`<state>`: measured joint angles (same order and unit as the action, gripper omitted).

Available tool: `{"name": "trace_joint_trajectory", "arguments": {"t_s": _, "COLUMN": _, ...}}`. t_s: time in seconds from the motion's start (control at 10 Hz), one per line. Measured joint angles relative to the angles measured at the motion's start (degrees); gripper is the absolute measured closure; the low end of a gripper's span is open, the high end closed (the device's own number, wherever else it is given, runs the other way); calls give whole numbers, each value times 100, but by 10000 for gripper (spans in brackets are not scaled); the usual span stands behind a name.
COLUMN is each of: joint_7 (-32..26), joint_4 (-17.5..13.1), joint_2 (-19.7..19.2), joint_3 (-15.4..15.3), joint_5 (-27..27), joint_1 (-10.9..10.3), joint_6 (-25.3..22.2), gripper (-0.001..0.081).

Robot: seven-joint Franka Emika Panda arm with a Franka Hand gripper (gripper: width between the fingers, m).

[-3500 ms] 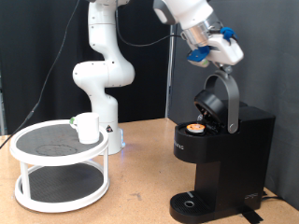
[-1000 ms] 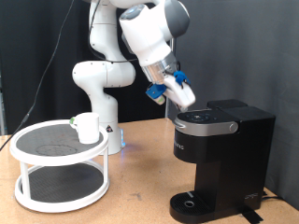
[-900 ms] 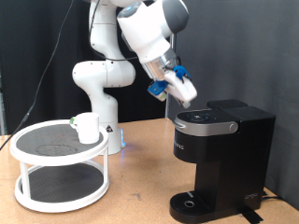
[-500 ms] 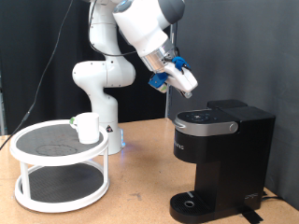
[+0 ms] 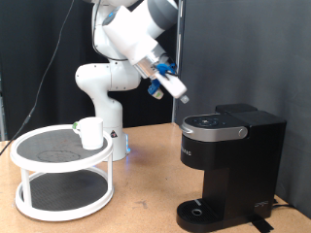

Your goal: Make a cup of coffee with the keurig machine

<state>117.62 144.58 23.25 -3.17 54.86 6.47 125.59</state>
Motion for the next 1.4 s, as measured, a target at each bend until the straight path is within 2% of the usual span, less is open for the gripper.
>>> {"name": "trace_joint_trajectory", "arguments": {"t_s": 0.1, "joint_7": 0, "joint_4": 163, "joint_2": 223, "joint_3": 60, "joint_5": 54, "joint_1": 6, "joint_6": 0, "gripper": 806}}
{"name": "trace_joint_trajectory", "arguments": {"t_s": 0.2, "joint_7": -11, "joint_4": 162, "joint_2": 210, "joint_3": 58, "joint_5": 44, "joint_1": 5, "joint_6": -3, "gripper": 806}}
{"name": "trace_joint_trajectory", "arguments": {"t_s": 0.4, "joint_7": 571, "joint_4": 204, "joint_2": 241, "joint_3": 149, "joint_5": 43, "joint_1": 69, "joint_6": -352, "gripper": 806}}
{"name": "trace_joint_trajectory", "arguments": {"t_s": 0.6, "joint_7": 1067, "joint_4": 420, "joint_2": 474, "joint_3": 269, "joint_5": -80, "joint_1": 291, "joint_6": -593, "gripper": 806}}
{"name": "trace_joint_trajectory", "arguments": {"t_s": 0.8, "joint_7": 994, "joint_4": 634, "joint_2": 766, "joint_3": 438, "joint_5": -440, "joint_1": 484, "joint_6": -892, "gripper": 806}}
{"name": "trace_joint_trajectory", "arguments": {"t_s": 1.1, "joint_7": 233, "joint_4": 890, "joint_2": 1217, "joint_3": 918, "joint_5": -595, "joint_1": 596, "joint_6": -1352, "gripper": 806}}
{"name": "trace_joint_trajectory", "arguments": {"t_s": 1.3, "joint_7": 306, "joint_4": 891, "joint_2": 1200, "joint_3": 936, "joint_5": -662, "joint_1": 607, "joint_6": -1454, "gripper": 806}}
{"name": "trace_joint_trajectory", "arguments": {"t_s": 1.4, "joint_7": 305, "joint_4": 898, "joint_2": 1231, "joint_3": 1039, "joint_5": -719, "joint_1": 658, "joint_6": -1612, "gripper": 806}}
